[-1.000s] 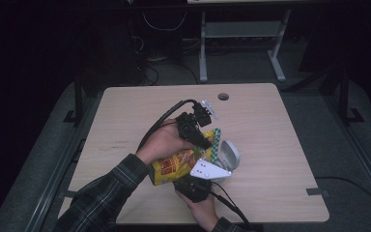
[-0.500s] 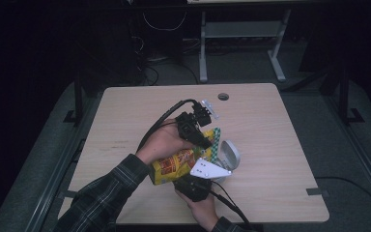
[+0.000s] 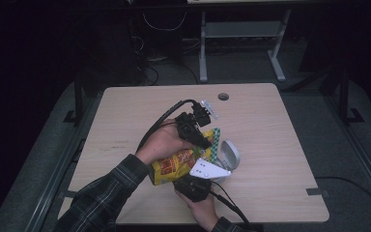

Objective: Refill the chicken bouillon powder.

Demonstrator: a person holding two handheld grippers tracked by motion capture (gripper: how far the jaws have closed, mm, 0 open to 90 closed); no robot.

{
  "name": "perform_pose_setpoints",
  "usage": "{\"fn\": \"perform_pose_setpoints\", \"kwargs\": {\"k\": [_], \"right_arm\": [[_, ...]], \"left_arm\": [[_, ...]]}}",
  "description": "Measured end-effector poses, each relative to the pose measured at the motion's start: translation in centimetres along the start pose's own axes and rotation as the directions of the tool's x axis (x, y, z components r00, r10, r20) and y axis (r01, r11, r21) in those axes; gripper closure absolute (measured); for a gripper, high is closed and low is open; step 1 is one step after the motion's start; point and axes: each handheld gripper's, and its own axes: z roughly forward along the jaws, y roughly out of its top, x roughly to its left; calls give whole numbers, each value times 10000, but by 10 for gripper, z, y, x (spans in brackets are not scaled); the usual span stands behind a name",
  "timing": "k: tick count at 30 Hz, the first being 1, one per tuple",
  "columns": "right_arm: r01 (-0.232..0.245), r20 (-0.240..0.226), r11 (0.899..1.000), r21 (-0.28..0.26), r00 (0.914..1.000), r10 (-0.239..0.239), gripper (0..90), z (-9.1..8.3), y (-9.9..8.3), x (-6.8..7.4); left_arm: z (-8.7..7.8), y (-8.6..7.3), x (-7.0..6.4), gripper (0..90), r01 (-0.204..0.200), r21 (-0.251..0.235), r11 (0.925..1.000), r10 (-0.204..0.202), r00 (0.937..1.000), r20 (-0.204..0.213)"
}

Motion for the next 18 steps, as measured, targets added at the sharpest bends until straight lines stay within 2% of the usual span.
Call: {"fn": "perform_pose_setpoints", "kwargs": {"k": [18], "right_arm": [[-8, -8, 10000, 10, 10000, 8, 897, 0, 0, 0]], "left_arm": [[0, 0, 0, 894, 24, -1, 10000, -24, 10000, 13]]}}
